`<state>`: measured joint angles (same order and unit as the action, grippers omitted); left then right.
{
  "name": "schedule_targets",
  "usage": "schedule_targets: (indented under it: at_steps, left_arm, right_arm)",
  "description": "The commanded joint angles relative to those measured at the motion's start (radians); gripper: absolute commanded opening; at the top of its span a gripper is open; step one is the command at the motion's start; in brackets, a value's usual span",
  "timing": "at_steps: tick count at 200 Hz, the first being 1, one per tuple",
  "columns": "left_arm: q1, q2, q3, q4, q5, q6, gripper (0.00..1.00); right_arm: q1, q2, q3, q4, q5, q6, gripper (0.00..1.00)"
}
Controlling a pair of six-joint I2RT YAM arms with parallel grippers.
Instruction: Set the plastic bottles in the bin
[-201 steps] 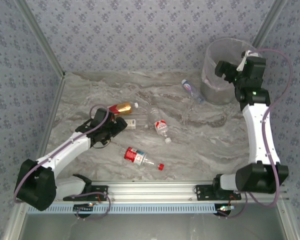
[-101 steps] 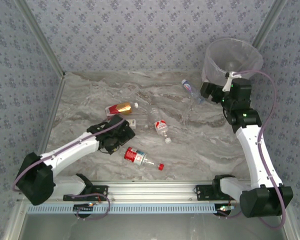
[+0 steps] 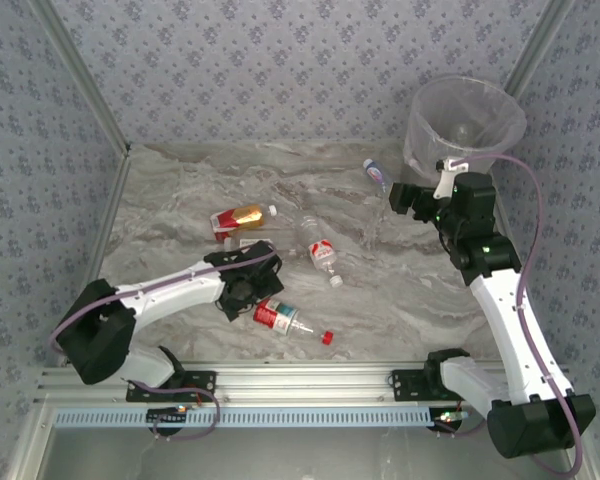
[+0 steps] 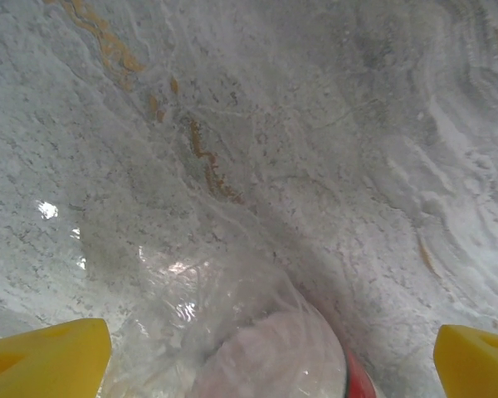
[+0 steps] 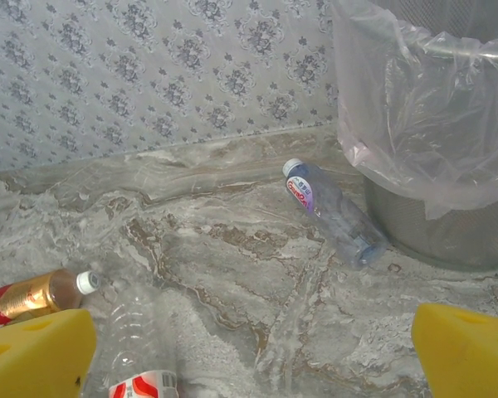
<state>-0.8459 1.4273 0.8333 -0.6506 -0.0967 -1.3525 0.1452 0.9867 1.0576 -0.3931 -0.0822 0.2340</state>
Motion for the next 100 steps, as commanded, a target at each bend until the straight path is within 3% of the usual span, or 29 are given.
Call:
schedule_targets:
  at_steps: [1, 54, 100]
  left_arm:
    - [-0.028, 0.029, 0.01, -0.085, 0.053, -0.535, 0.99]
    - [-0.035, 0.156, 0.022, 0.035, 0.152, -0.574, 0.96]
    - [0.0, 0.215, 0.09, 0.061, 0.108, -0.515, 0.73]
  right_arm:
    - [0.01, -0.025, -0.013, -0.033, -0.017, -0.039, 1.0]
    - [0.02, -0.054, -0.041, -0.053, -0.003, -0.045, 1.0]
    - [0.027, -0.077, -0.039, -0.087, 0.01, -0.053, 1.0]
